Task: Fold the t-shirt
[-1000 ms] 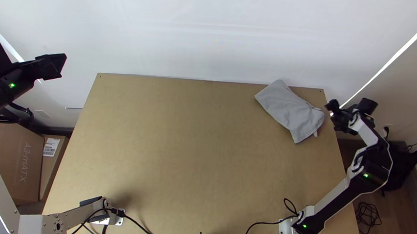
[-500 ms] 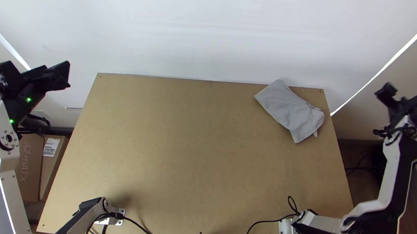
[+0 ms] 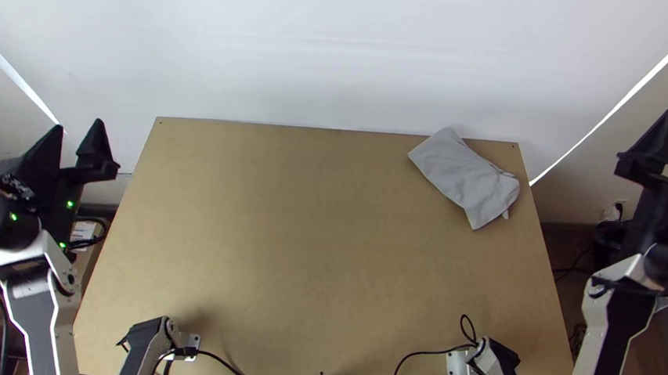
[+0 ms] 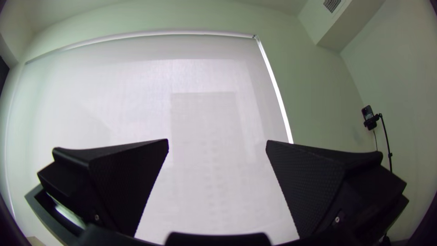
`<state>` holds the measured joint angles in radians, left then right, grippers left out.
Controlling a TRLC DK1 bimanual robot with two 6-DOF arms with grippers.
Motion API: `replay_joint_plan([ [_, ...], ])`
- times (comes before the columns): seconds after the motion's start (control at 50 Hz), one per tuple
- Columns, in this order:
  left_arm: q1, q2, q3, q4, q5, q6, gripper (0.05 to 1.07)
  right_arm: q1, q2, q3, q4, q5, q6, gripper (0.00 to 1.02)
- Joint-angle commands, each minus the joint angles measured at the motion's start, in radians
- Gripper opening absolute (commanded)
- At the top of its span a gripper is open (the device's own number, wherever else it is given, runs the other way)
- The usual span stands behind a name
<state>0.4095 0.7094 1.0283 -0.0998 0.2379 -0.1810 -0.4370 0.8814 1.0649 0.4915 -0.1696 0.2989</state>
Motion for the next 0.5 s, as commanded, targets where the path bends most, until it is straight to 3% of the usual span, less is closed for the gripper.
replay_joint_plan([
  [0.0,-0.005,-0.110,-0.120,0.117,-0.015,-0.015,1.03,0.101,-0.110,-0.083,0.058,0.041,-0.086,0.98],
  [0.22,-0.009,-0.292,-0.330,0.209,-0.017,-0.028,1.03,0.420,-0.286,-0.353,0.186,0.131,-0.365,0.98],
  [0.34,-0.012,-0.406,-0.447,0.207,-0.017,-0.041,1.03,0.586,-0.371,-0.494,0.190,0.186,-0.452,0.98],
  [0.48,-0.011,-0.544,-0.570,0.195,-0.017,-0.052,1.03,0.744,-0.479,-0.695,0.185,0.191,-0.524,0.98],
])
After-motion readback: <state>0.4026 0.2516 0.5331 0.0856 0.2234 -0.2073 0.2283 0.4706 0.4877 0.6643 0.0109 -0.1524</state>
